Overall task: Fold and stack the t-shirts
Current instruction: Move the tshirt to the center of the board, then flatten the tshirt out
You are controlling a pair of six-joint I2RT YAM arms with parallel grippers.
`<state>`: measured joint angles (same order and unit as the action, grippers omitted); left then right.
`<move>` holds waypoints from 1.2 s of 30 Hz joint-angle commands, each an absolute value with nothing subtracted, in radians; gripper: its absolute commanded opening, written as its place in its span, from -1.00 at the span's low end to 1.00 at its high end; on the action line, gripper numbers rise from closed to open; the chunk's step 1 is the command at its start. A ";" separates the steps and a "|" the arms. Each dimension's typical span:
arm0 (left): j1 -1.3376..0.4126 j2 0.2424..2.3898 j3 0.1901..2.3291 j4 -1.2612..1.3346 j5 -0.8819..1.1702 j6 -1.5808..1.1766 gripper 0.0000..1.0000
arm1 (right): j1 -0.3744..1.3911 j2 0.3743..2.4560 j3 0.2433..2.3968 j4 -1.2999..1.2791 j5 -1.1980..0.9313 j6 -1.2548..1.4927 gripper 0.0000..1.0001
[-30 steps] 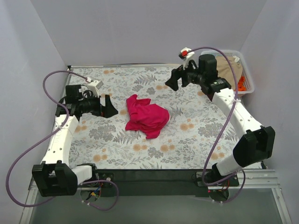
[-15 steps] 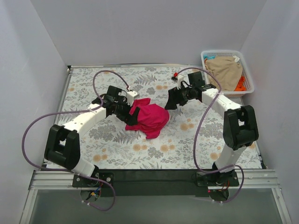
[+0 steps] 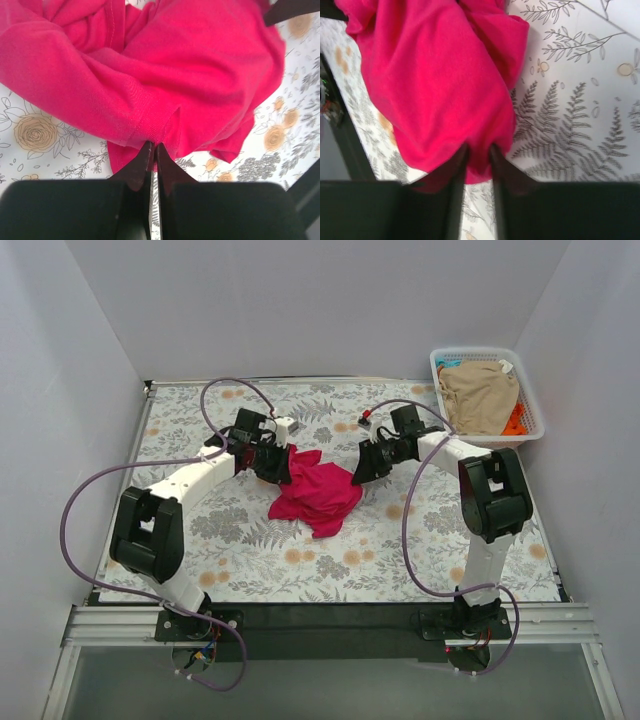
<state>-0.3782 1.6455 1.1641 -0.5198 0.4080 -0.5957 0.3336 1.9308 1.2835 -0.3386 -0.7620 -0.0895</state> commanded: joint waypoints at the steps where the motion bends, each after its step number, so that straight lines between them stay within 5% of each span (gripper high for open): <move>1: -0.328 1.628 1.216 -0.546 0.472 -0.664 -1.00 | 0.347 1.875 1.261 -0.296 -0.807 -0.078 -0.56; 3: -0.292 1.618 1.230 -0.563 0.501 -0.672 -1.00 | 0.336 1.849 1.269 -0.301 -0.813 -0.084 -0.97; 13: -0.259 1.408 1.230 -0.679 0.629 -0.592 -1.00 | 0.325 1.445 1.273 -0.518 -0.845 -0.134 -0.97; 20: -0.146 1.264 1.134 -0.908 0.594 -0.503 -1.00 | 0.658 1.281 1.013 -0.442 -0.741 -0.078 -0.97; 27: -0.051 1.305 1.005 -1.101 0.535 -0.155 -1.00 | 0.667 1.381 1.090 -0.691 -0.746 -0.382 -0.05; 32: -0.049 1.308 0.904 -1.074 0.384 -0.005 -0.99 | 0.598 1.370 1.187 -0.816 -0.681 -0.462 0.08; 34: -0.046 1.316 0.958 -1.077 0.424 0.026 -0.83 | 0.520 1.387 1.200 -0.811 -0.648 -0.460 0.11; 36: -0.046 1.360 1.040 -1.074 0.491 0.008 -0.40 | 0.424 1.437 1.232 -0.805 -0.595 -0.460 0.13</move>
<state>-0.0490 1.3418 0.9287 -1.0832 0.4431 -0.0593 0.5343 1.4071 1.1748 -0.7643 -0.6724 -0.4129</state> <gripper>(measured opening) 0.212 0.559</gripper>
